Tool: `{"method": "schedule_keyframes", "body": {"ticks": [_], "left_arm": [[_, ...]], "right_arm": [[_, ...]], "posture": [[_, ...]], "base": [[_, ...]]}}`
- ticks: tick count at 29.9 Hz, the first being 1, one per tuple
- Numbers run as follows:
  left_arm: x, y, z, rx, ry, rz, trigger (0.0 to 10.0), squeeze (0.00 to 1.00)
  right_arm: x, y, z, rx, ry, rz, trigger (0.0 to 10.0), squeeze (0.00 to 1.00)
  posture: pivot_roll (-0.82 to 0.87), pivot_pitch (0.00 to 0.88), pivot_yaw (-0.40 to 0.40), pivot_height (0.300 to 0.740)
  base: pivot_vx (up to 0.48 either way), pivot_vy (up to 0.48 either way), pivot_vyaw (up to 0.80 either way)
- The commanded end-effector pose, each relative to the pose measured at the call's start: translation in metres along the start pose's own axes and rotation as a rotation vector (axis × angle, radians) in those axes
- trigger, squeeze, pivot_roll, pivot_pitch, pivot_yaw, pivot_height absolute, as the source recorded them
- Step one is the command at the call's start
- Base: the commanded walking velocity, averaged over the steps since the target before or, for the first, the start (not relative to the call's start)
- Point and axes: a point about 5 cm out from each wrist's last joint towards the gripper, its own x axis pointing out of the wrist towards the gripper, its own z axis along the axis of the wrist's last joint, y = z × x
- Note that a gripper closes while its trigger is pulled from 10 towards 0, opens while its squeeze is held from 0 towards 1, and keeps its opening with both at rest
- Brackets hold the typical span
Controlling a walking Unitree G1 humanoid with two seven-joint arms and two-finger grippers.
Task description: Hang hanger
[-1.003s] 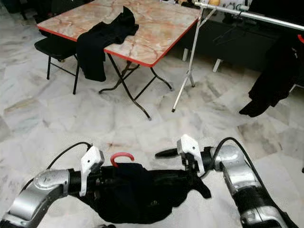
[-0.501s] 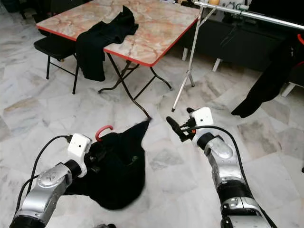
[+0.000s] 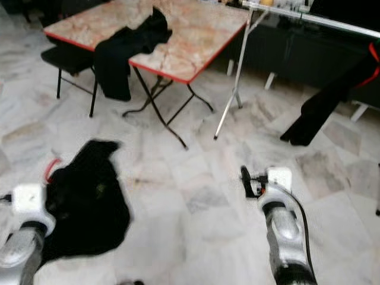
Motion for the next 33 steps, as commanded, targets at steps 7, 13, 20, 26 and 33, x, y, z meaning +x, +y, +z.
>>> {"method": "schedule_keyframes", "body": {"ticks": [7,13,20,26,33], "left_arm": [[0.004,-0.025,0.008,-0.054,-0.066,-0.049,10.0,0.00],[0.014,-0.043,0.014,-0.108,-0.083,-0.082,10.0,0.00],[0.016,-0.050,0.013,-0.114,-0.078,-0.106,10.0,0.00],[0.019,-0.049,0.015,-0.112,-0.081,-0.119,10.0,0.00],[0.023,-0.053,0.017,-0.107,-0.092,-0.133,10.0,0.00]], "right_arm": [[-0.001,0.008,-0.005,0.013,0.000,-0.068,10.0,0.00],[0.008,0.006,0.007,0.005,-0.018,-0.089,10.0,0.00],[0.009,0.010,0.006,0.019,-0.020,-0.099,10.0,0.00],[0.008,0.018,0.001,0.003,-0.009,-0.078,10.0,0.00],[0.010,0.023,0.002,0.013,-0.014,-0.067,10.0,0.00]], "posture": [[-0.04,0.064,-0.038,0.740],[-0.05,0.037,-0.039,0.740],[-0.05,0.005,-0.031,0.740],[-0.04,0.000,-0.024,0.740],[-0.04,0.000,-0.019,0.740]], "base": [[0.000,0.000,0.00],[0.000,0.000,-0.64],[0.000,0.000,-0.78],[0.000,0.000,-0.78],[0.000,-0.185,-0.78]]}}
